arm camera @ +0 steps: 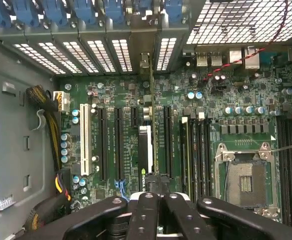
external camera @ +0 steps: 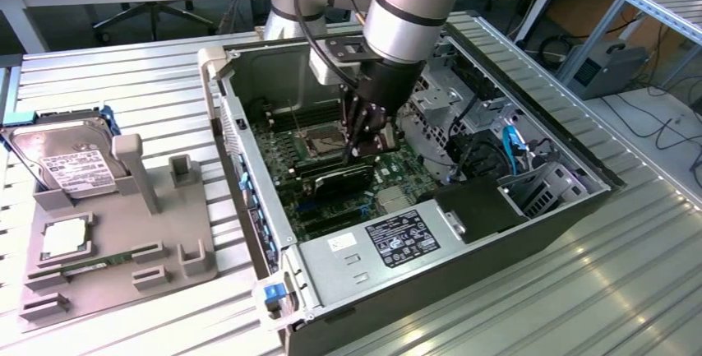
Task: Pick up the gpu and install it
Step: 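Press down on the gpu until it lock into place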
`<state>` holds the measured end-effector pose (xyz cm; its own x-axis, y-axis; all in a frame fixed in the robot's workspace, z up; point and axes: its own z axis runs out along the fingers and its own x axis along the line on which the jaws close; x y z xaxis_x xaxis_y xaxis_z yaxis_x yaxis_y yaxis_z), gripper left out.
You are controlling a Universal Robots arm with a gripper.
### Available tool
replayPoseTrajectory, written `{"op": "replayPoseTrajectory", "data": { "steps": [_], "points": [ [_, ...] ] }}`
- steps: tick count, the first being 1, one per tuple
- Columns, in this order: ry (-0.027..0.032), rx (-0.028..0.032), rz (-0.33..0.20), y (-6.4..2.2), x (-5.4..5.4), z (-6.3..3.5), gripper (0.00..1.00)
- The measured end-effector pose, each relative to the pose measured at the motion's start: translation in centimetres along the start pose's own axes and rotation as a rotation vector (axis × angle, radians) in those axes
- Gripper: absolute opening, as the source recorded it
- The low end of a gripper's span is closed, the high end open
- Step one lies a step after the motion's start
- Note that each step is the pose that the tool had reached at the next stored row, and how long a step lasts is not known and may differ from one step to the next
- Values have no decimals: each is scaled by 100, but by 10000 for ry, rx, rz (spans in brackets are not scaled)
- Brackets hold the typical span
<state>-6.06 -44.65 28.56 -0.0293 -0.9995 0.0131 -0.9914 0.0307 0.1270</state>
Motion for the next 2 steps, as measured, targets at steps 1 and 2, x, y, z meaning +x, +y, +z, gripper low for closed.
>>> {"op": "replayPoseTrajectory", "data": {
  "steps": [1, 2],
  "points": [
    [0, 0, 0, 0, 0, 0, 11],
    [0, 0, 0, 0, 0, 0, 11]
  ]
}}
